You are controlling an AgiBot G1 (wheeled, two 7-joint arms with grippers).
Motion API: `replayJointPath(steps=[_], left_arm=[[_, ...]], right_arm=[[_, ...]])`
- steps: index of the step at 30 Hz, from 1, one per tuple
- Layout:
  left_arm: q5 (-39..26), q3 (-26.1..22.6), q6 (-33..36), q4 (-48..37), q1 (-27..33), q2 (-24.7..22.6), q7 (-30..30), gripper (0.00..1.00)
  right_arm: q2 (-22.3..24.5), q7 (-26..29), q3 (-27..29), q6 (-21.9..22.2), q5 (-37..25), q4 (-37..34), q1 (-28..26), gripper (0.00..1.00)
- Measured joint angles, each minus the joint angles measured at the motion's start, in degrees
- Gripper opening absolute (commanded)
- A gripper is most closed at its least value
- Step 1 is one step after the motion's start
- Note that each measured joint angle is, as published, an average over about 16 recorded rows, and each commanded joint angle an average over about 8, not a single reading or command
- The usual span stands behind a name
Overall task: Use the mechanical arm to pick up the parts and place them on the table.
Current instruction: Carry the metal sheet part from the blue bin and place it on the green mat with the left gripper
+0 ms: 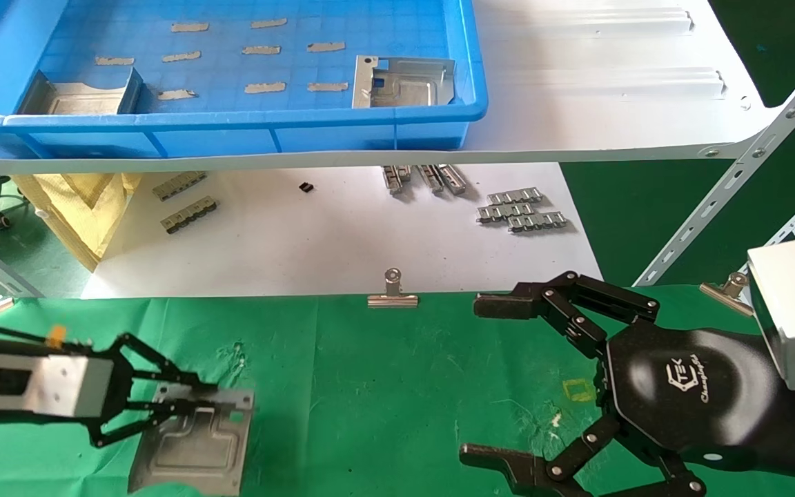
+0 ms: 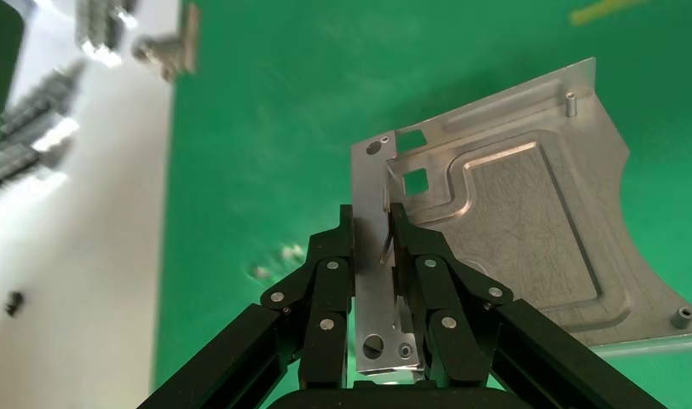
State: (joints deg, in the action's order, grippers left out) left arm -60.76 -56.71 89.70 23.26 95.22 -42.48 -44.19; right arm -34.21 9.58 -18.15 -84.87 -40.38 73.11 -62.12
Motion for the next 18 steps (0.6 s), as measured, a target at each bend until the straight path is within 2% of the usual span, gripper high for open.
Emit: replayJointPath(steps=[9,10,17,18], left_arm=[[1.07,0.11,-0.96,-7.81,-1.61,-2.67,-7.49,0.0],[1.27,0.23,-1.02,-8.5,-1.72,-2.87,-8.33,0.04],[2.2,0.85,-1.54,-12.42,-2.27,-4.12,-13.74,0.91],[2.26,0.9,-1.6,-12.88,-2.26,-4.26,-14.37,0.99]], right_arm=[[0.01,-0.01,-0.02,0.01,0.01,0.0,0.0,1.0],[0.01,-0.01,-0.02,0.01,0.01,0.0,0.0,1.0],[0.01,-0.02,-0.03,0.01,0.02,0.0,-0.01,1.0],[0.01,-0.02,-0.03,0.01,0.02,0.0,-0.01,1.0]])
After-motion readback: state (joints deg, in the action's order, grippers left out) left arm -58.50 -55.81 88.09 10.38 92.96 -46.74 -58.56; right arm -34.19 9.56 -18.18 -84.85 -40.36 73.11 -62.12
